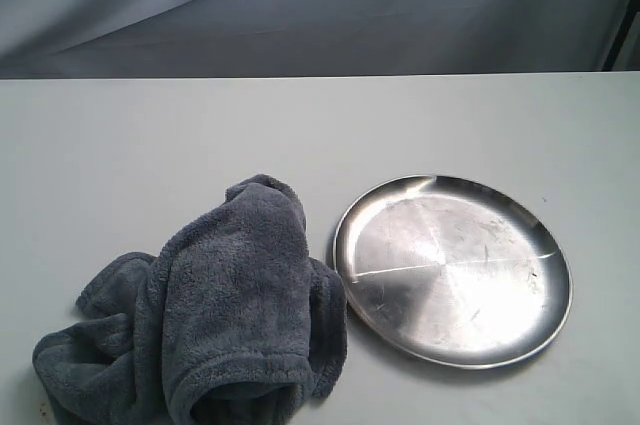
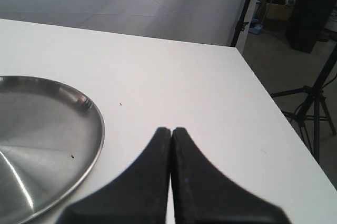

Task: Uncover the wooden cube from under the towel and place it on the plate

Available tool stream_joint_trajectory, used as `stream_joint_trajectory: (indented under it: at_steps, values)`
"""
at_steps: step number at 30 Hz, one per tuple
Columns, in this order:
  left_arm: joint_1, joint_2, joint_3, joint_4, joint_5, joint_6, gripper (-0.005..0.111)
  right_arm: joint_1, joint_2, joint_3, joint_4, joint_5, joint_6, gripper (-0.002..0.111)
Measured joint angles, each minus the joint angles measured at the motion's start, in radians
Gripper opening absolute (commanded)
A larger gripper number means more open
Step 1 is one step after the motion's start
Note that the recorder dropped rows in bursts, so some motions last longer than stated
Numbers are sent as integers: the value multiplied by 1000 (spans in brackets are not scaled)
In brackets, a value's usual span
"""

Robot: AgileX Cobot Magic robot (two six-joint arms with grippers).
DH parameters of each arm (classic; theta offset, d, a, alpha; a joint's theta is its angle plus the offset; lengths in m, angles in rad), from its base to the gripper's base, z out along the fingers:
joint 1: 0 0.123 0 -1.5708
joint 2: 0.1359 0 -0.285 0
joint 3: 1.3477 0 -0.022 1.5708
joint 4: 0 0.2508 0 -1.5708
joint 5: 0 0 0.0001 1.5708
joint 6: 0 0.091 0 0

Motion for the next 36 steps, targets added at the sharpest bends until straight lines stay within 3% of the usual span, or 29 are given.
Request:
stream_joint_trajectory:
  at_steps: [6,14,19,27,31,36]
  values:
    - [-109,169,-84,41,85,17,0,0,0,0,0,0,0,0]
    - [-350,347,-162,155,214,-61,0,0,0,0,0,0,0,0]
    - [-464,448,-216,243,330,-129,0,0,0,0,0,0,0,0]
    - [-646,565,-313,275,349,-231,0,0,0,0,0,0,0,0]
    - [-706,625,-384,275,353,-255,0,0,0,0,0,0,0,0]
    - [-728,724,-487,280,387,-273,0,0,0,0,0,0,0,0]
